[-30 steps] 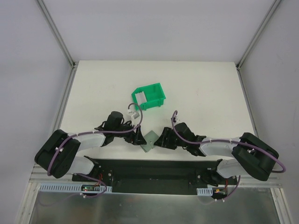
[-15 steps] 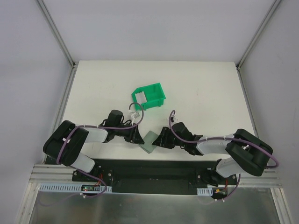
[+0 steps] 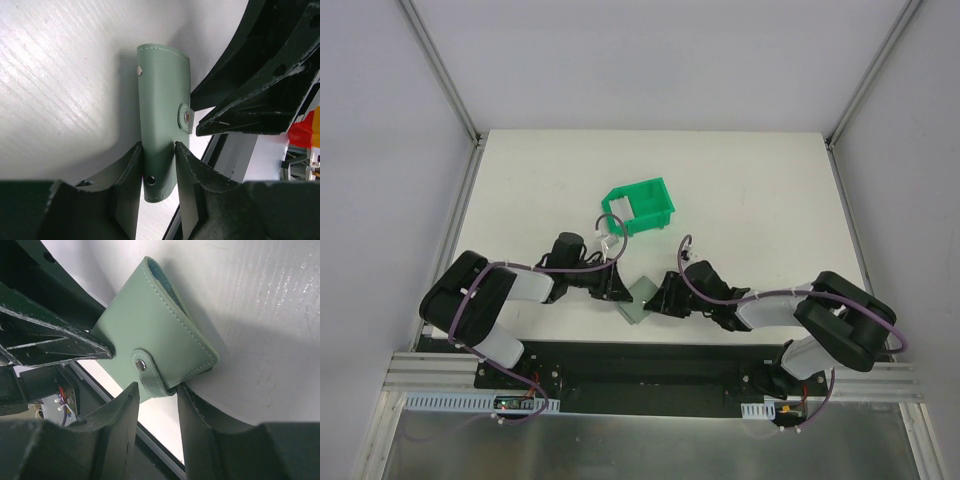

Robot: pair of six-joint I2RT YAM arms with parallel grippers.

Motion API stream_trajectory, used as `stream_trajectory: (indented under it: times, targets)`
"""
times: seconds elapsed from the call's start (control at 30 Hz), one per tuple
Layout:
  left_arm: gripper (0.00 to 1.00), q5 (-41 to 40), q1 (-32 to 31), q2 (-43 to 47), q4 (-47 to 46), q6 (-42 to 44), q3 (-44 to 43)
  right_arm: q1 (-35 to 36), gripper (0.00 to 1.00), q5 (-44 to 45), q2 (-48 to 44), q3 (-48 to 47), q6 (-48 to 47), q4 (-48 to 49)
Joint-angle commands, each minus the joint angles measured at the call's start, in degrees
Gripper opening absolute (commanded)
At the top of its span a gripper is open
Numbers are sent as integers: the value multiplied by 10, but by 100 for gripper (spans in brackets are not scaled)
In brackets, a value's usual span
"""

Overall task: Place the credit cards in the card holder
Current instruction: Open the card holder at the center of the board.

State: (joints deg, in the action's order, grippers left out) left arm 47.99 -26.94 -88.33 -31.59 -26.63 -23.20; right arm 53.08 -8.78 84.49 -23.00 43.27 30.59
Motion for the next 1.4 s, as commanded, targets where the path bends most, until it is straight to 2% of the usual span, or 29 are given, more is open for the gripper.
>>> stream_trajectory:
  times: [0.0, 0.2, 0.33, 0.47, 0.67, 1.07, 1.37]
  targets:
    - [30, 26, -3, -10, -58, -25, -17, 2, 39, 0, 22, -6, -6, -23]
    - [24, 2, -3, -4, -45, -25, -18, 3, 39, 4, 9, -2, -13, -23]
    - [7, -24, -4, 1, 19, 6, -33, 3, 39, 17, -29, 8, -42, -25]
    - [0, -51, -14, 3, 91, 51, -50, 2, 40, 30, -88, 6, -92, -47]
    - [0, -72, -35, -1, 103, 49, -53, 3, 40, 17, -109, -34, -151, -73]
    - [0, -88, -37, 15, 109, 47, -48, -5, 40, -12, -27, -64, -142, -83]
    - [0, -84, -37, 13, 89, 33, -44, -5, 40, -78, 21, -73, -144, -34]
